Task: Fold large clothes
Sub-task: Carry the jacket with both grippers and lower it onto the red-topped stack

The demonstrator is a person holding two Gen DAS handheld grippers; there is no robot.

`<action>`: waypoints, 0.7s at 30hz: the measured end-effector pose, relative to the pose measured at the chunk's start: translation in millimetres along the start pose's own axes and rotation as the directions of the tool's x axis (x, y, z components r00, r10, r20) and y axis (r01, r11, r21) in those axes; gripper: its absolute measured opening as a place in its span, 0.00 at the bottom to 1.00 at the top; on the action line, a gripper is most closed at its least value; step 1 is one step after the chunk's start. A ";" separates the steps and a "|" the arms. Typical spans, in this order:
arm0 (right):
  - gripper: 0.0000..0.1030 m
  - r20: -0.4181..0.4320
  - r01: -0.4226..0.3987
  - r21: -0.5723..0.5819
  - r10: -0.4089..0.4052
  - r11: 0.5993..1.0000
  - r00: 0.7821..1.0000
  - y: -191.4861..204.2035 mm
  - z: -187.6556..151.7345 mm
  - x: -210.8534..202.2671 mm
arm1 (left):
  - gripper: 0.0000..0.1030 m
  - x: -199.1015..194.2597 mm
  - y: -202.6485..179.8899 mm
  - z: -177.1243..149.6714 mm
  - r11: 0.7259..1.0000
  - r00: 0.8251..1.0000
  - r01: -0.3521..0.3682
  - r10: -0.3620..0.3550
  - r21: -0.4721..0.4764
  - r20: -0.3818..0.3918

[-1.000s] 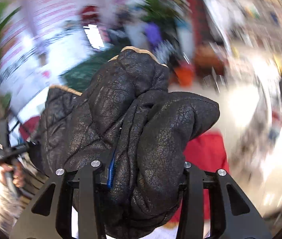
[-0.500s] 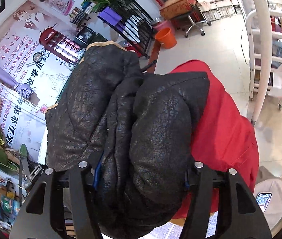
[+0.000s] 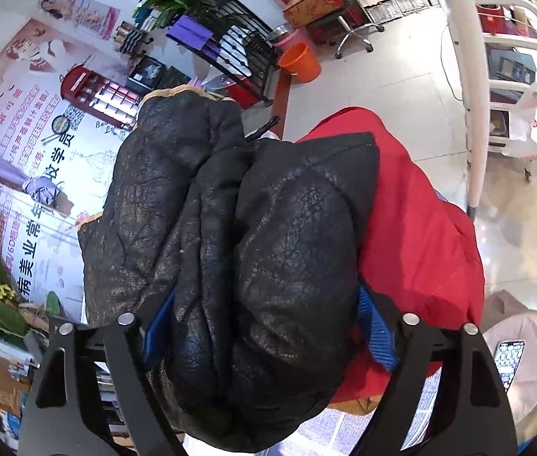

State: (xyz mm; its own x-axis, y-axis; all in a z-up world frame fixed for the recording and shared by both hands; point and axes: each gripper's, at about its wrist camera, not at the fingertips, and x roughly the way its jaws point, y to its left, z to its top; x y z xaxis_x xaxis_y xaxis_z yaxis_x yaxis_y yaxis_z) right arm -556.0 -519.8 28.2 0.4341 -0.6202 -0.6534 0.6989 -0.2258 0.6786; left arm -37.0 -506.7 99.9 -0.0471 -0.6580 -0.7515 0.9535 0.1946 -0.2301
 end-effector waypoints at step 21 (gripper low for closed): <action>0.95 0.009 0.309 -0.448 -0.341 0.839 0.940 145.6 -32.1 -70.4 | 0.94 -78.8 -144.5 -9.9 0.862 0.958 -0.214 0.277 0.460 -0.073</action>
State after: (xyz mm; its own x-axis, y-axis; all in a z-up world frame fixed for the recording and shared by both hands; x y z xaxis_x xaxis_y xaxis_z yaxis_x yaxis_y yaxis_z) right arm -466.5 -484.9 162.2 0.1645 -0.5124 -0.8428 0.9750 -0.0447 0.2175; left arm -174.1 -475.7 186.3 0.1970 -0.5232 -0.8291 0.9687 -0.0265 0.2469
